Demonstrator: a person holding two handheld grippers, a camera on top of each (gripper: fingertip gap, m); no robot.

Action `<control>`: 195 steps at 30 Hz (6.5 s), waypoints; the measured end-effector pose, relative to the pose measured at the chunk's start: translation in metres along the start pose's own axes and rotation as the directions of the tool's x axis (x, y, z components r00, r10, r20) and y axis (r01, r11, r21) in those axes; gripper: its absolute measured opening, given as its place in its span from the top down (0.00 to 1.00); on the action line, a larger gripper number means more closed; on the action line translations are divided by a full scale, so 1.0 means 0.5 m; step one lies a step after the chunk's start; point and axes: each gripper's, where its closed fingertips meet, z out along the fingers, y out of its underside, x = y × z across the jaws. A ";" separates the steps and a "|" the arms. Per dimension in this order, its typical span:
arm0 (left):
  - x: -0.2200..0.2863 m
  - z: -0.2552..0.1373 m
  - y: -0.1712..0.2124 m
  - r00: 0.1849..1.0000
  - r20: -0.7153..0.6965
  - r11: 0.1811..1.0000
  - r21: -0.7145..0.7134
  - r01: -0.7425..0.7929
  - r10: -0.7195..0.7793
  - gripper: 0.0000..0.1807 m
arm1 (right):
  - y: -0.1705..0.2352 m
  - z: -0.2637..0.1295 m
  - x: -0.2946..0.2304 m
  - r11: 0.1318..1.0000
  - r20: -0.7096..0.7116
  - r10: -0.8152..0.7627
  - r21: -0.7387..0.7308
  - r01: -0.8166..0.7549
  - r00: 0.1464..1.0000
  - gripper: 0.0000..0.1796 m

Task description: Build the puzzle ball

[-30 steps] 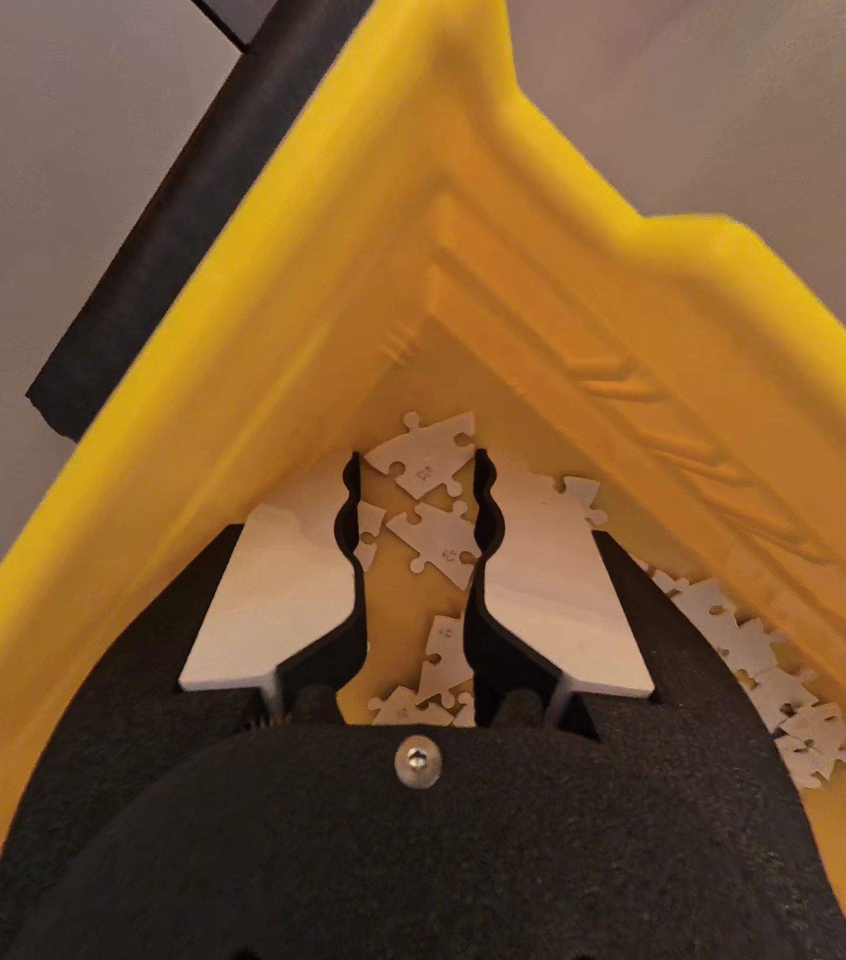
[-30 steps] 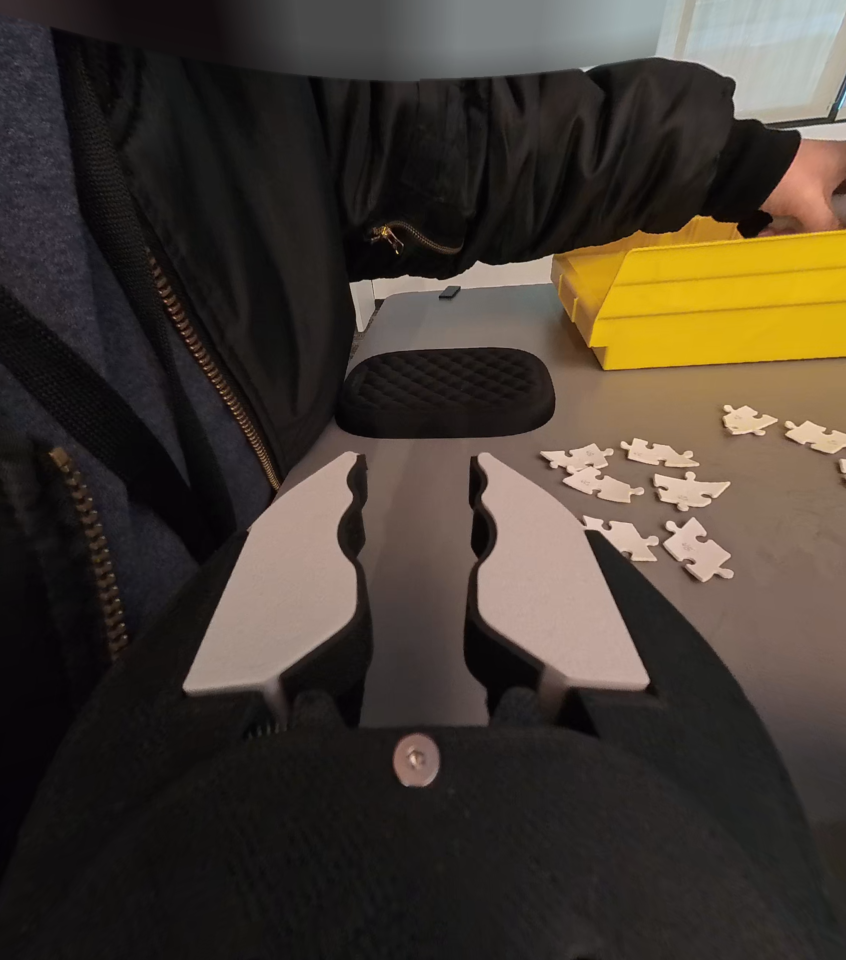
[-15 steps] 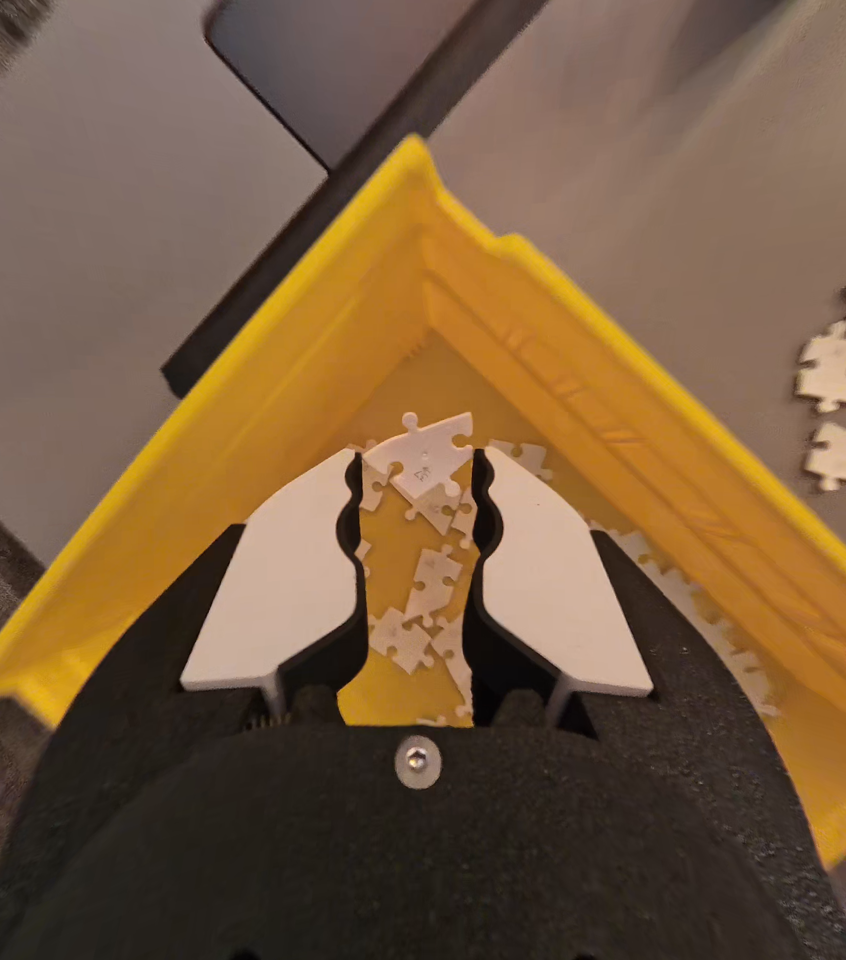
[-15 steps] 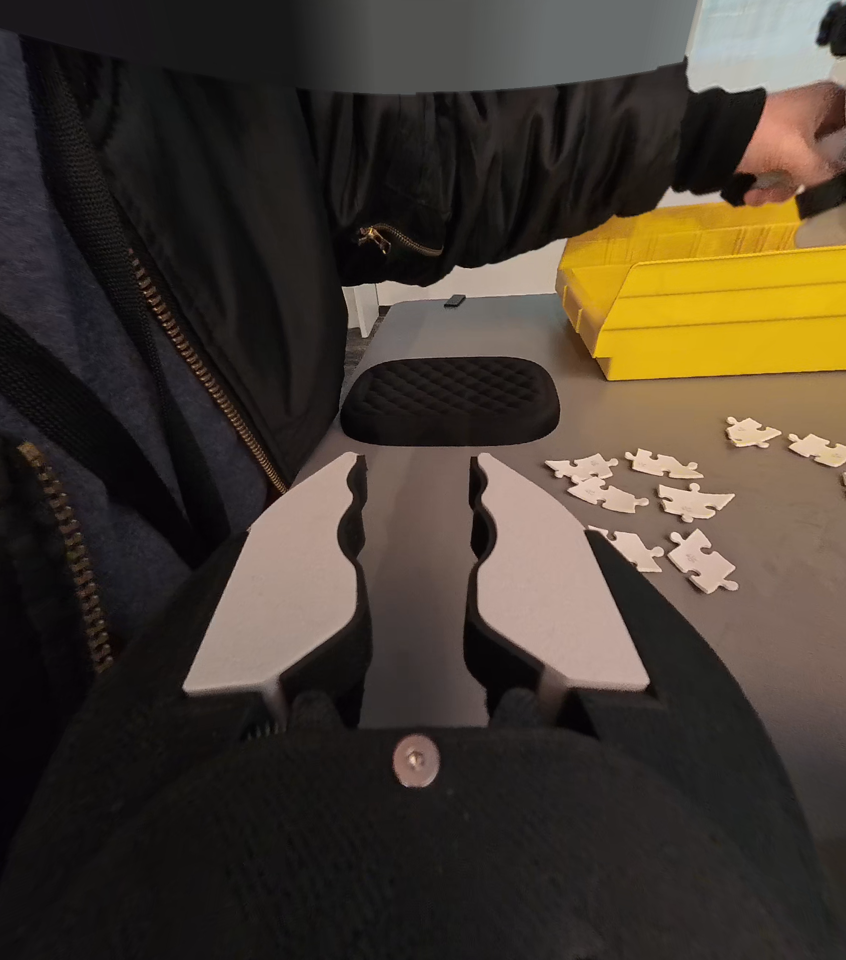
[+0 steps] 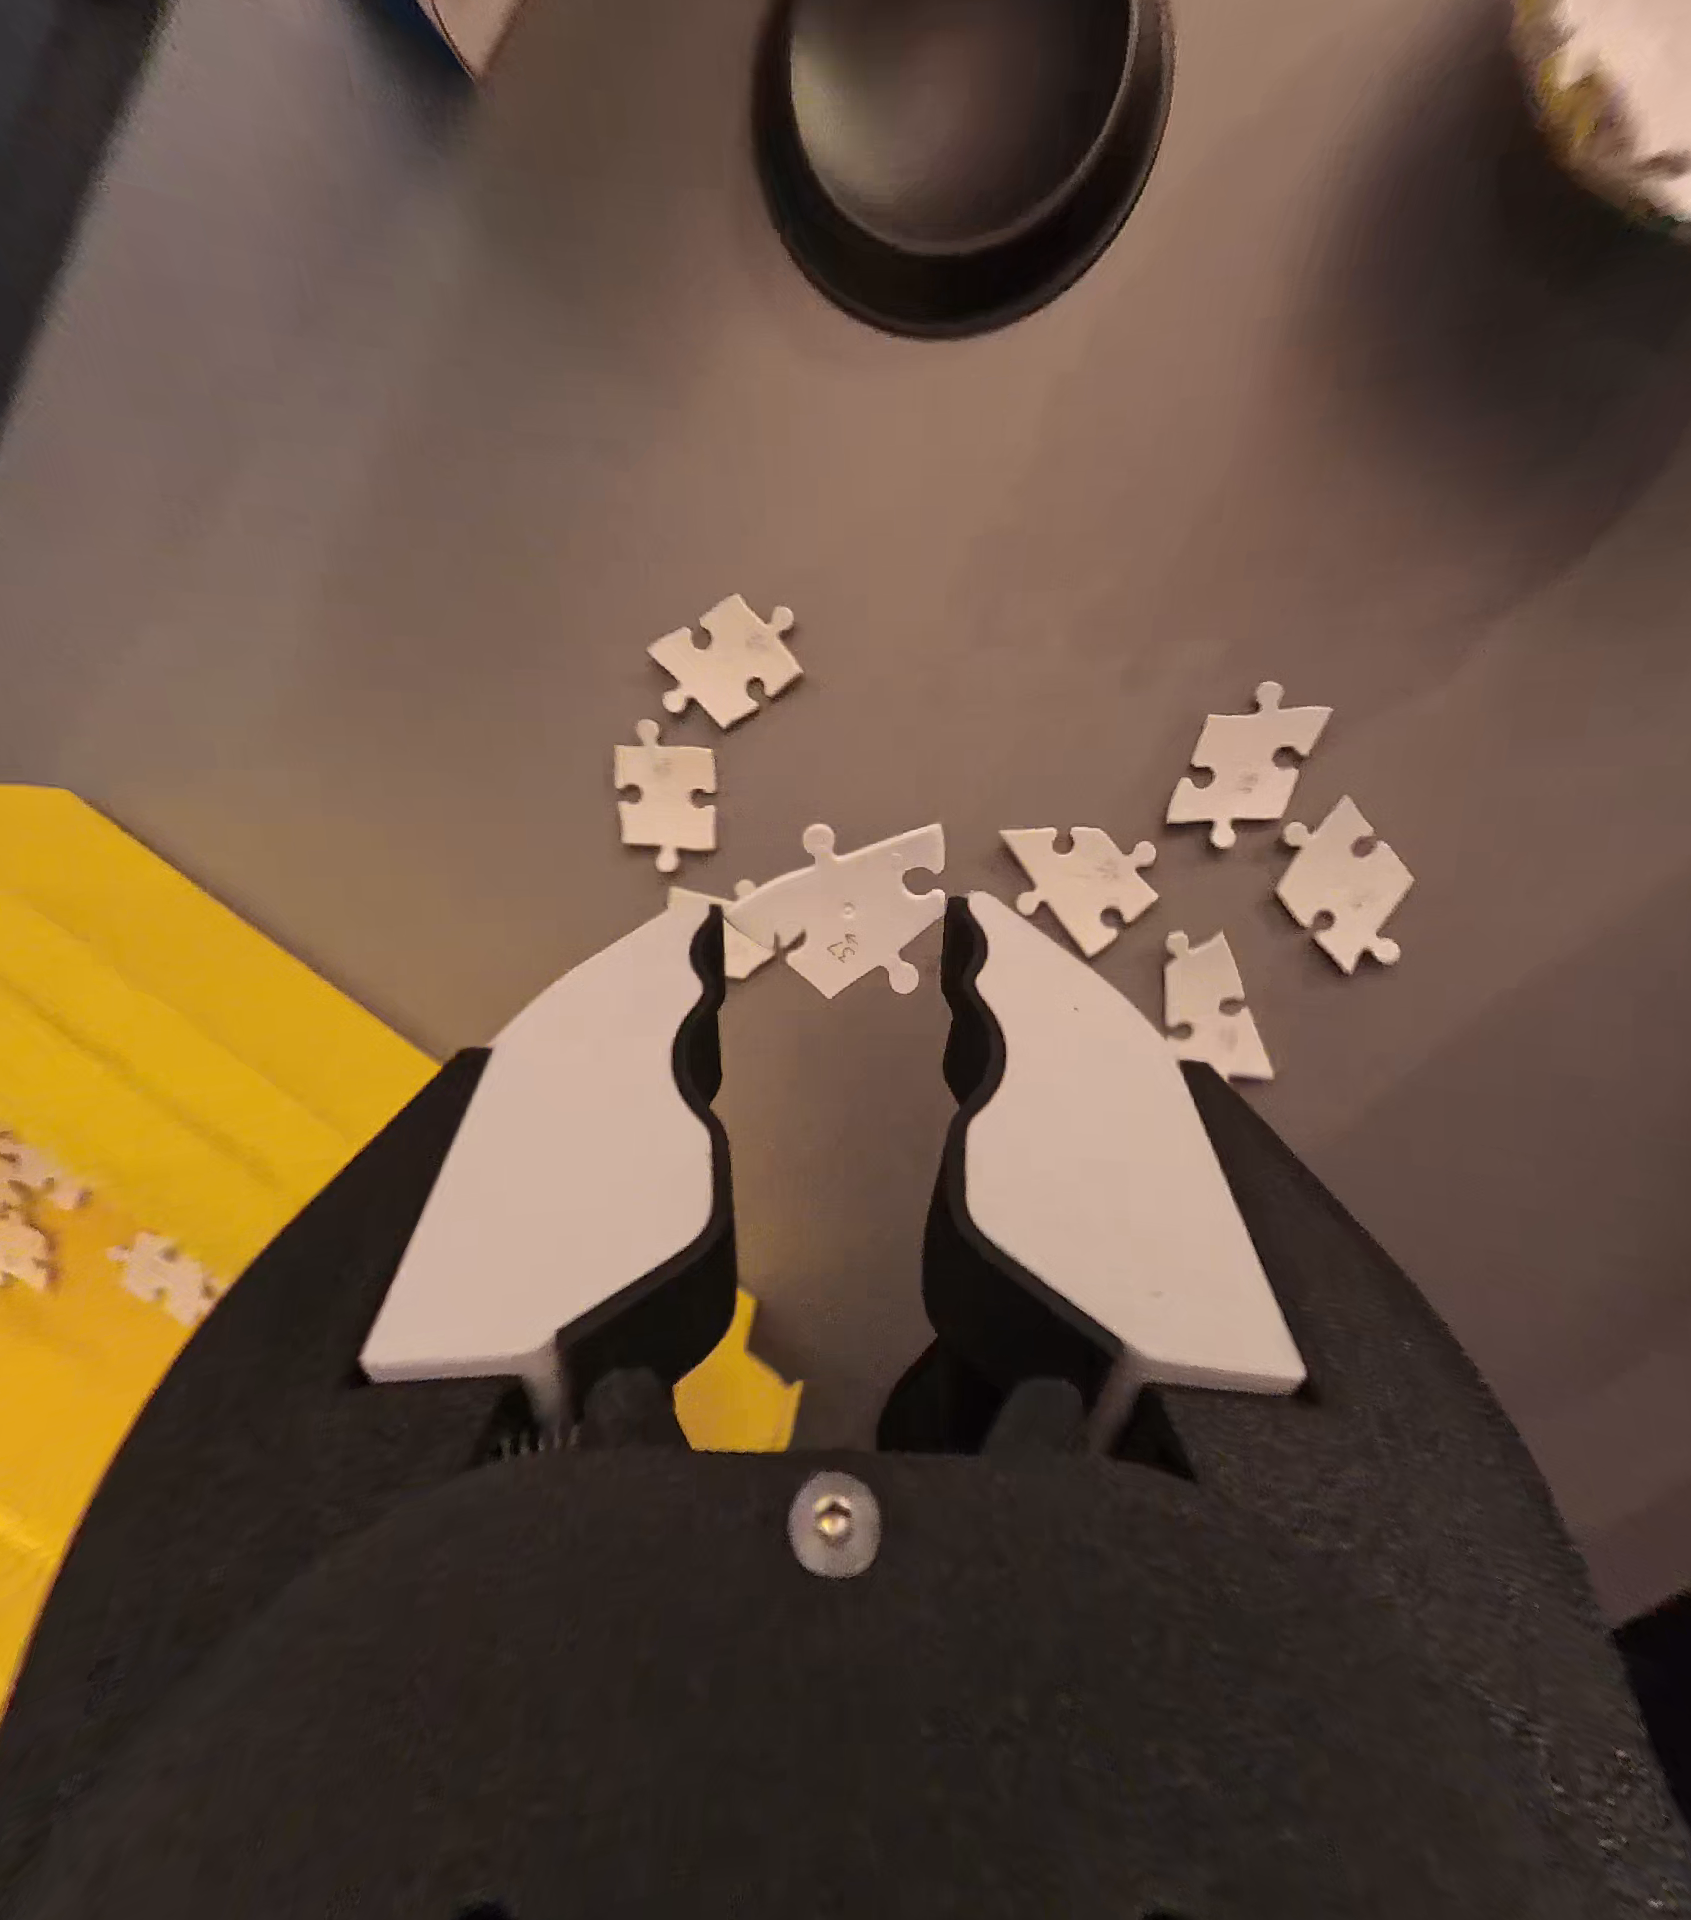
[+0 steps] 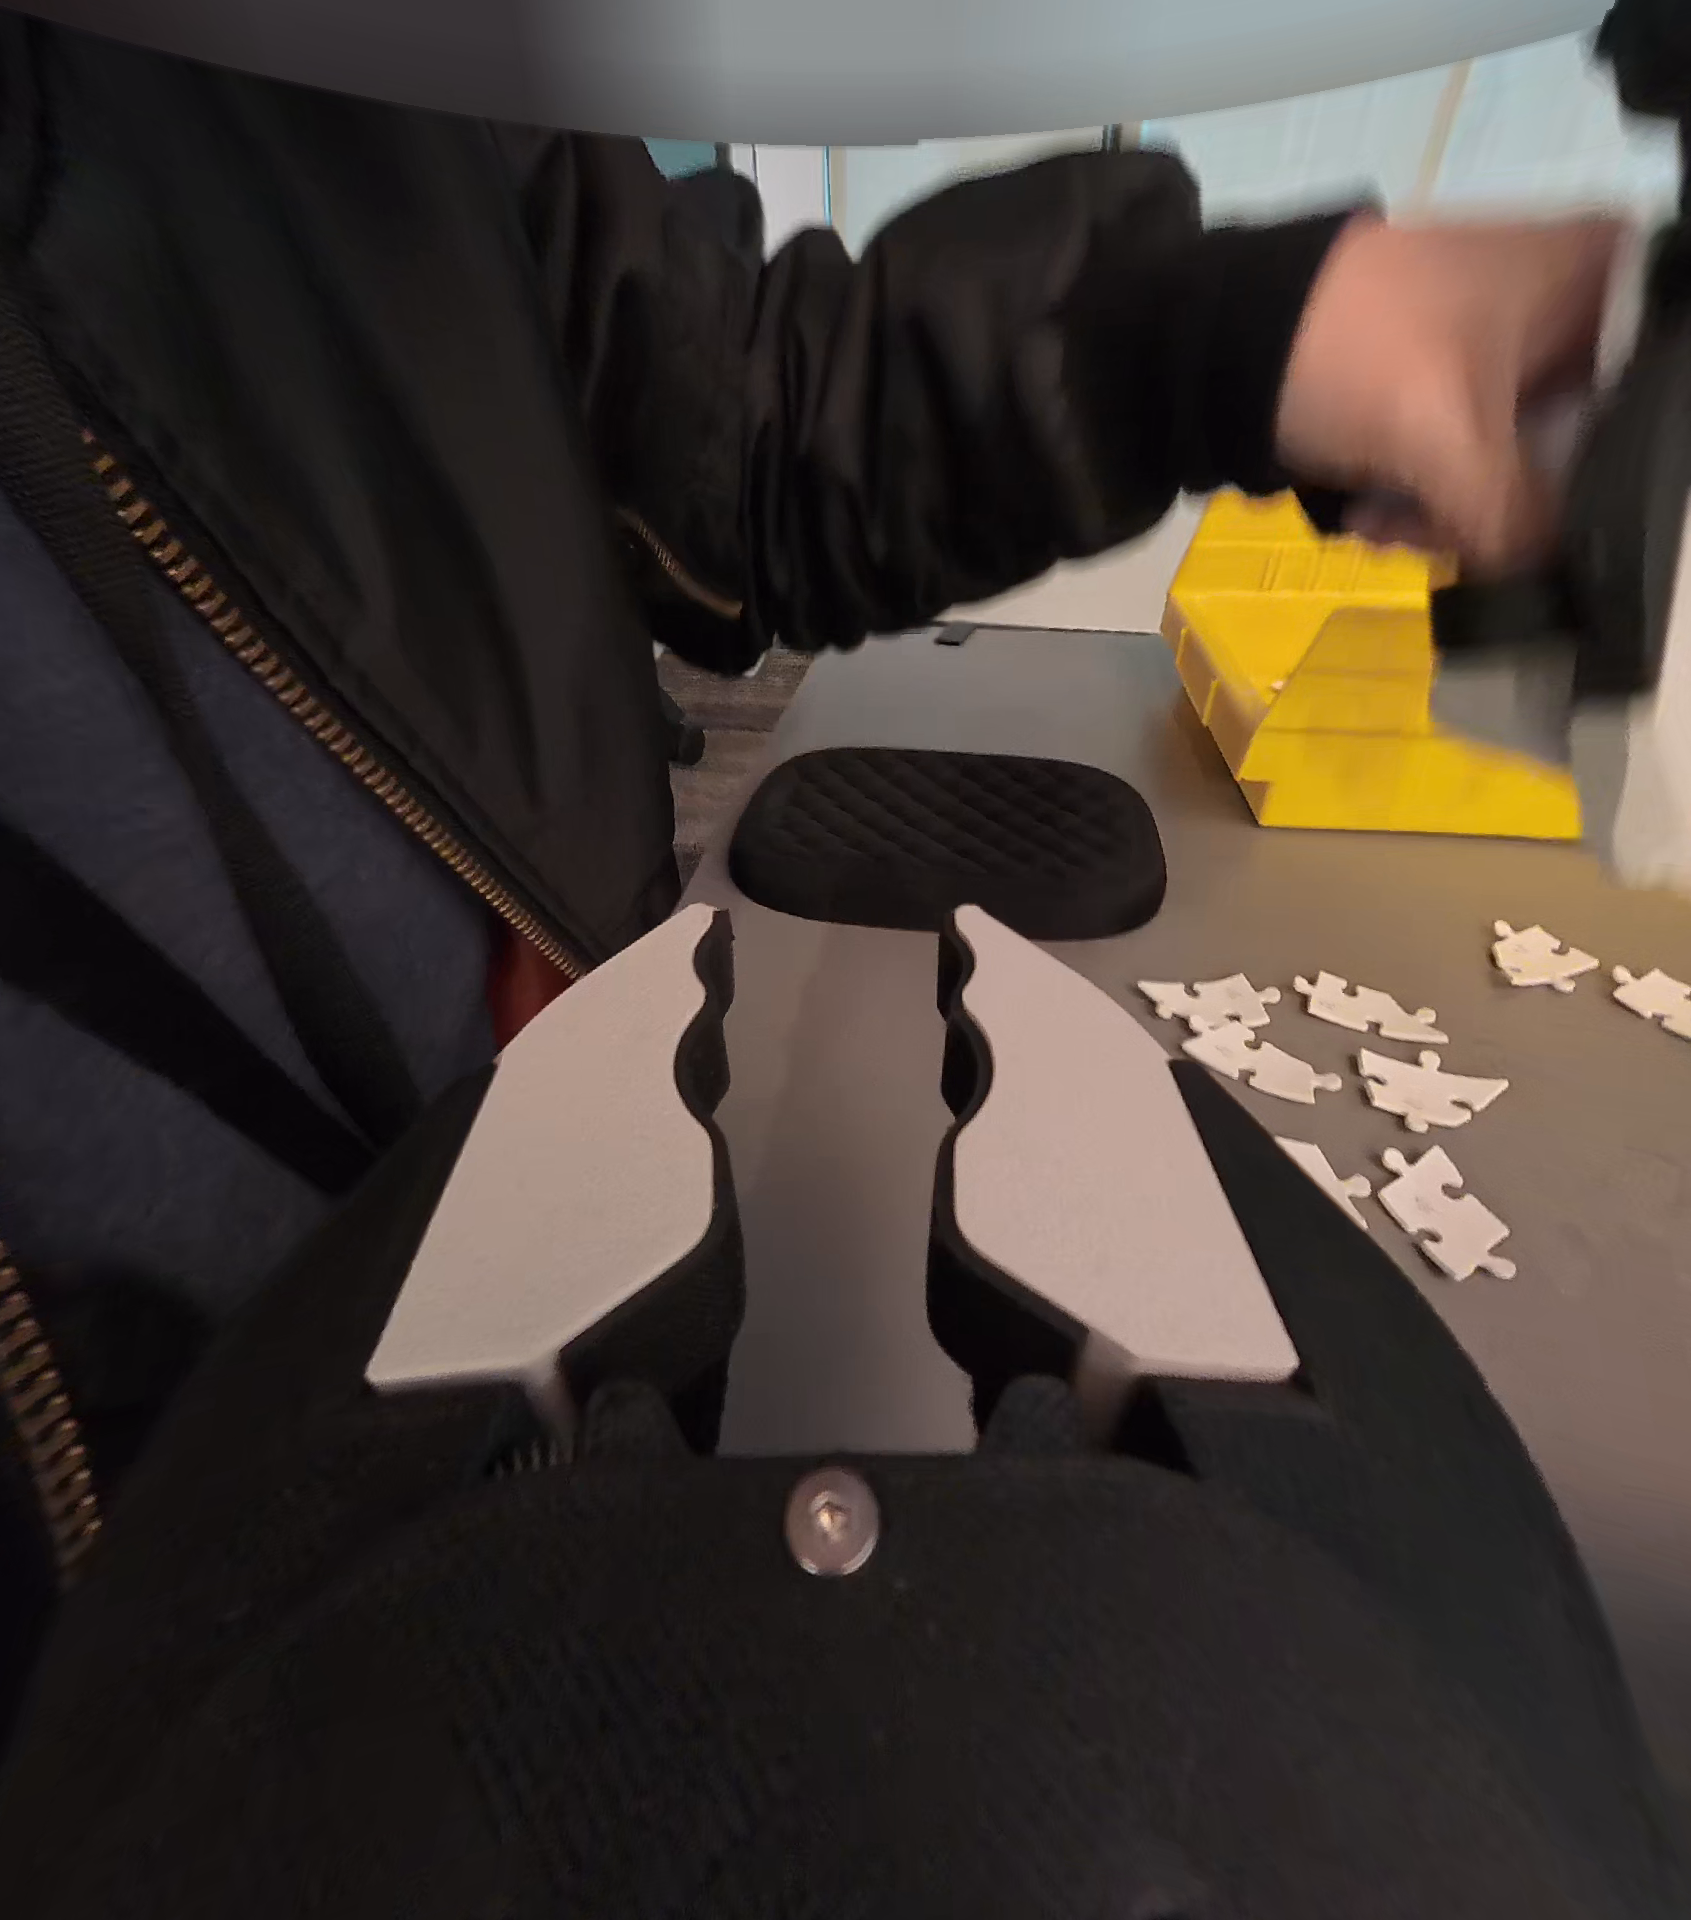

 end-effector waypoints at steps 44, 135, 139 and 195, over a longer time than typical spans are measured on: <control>0.061 0.031 -0.129 0.966 0.255 0.924 0.377 -0.063 -0.038 0.78 | -0.021 0.000 -0.030 0.997 0.003 -0.080 -0.008 0.080 0.997 0.78; -0.461 0.151 0.189 0.890 -0.012 0.881 -0.148 0.448 -0.455 0.82 | 0.033 0.006 0.049 0.998 -0.100 0.028 -0.047 -0.033 0.995 0.78; -0.461 0.151 0.194 0.910 0.021 0.897 -0.157 0.413 -0.415 0.85 | 0.033 0.005 0.049 0.998 -0.100 0.026 -0.048 -0.031 0.995 0.78; -0.158 0.200 -0.071 0.988 -0.067 0.969 -0.217 0.121 -0.138 0.85 | -0.027 0.009 -0.034 0.995 -0.023 -0.104 -0.002 0.104 0.994 0.78</control>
